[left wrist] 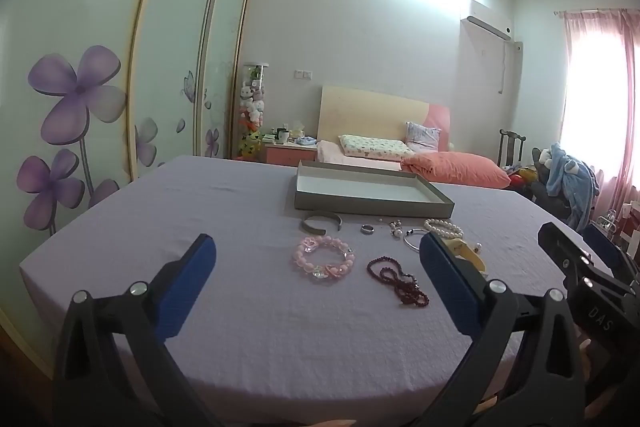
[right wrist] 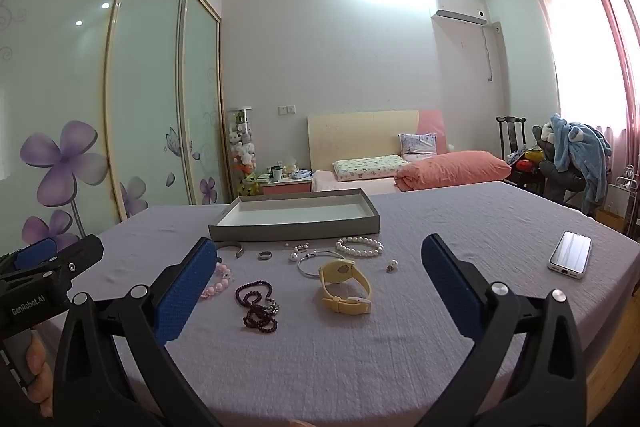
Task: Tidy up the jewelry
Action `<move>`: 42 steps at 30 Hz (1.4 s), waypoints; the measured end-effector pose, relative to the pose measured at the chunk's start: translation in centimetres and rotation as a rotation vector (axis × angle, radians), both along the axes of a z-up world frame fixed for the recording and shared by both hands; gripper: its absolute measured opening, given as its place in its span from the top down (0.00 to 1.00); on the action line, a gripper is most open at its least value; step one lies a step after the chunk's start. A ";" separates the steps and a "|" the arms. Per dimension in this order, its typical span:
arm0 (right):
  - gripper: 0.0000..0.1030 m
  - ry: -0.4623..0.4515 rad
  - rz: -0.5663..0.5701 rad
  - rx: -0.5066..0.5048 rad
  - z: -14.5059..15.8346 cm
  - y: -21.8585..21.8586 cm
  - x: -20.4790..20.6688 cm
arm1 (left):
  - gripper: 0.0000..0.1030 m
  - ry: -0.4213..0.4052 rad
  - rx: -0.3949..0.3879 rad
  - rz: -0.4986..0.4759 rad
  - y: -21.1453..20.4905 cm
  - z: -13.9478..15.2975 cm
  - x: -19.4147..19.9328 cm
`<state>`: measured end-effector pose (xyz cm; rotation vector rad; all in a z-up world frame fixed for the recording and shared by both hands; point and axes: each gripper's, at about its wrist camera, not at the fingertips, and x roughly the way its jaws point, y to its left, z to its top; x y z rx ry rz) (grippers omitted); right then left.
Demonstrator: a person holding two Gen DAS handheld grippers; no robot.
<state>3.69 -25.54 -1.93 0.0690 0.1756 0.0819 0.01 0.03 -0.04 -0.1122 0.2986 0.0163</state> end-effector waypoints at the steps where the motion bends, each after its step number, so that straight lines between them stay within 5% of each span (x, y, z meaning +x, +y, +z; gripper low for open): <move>1: 0.02 0.000 0.000 0.000 0.0 0.0 0.0 | 0.04 0.000 -0.001 0.000 0.2 -0.1 0.6; 42: 0.02 0.001 -0.006 0.004 0.2 -0.6 -0.1 | 0.04 -0.005 -0.008 0.009 0.9 0.5 0.1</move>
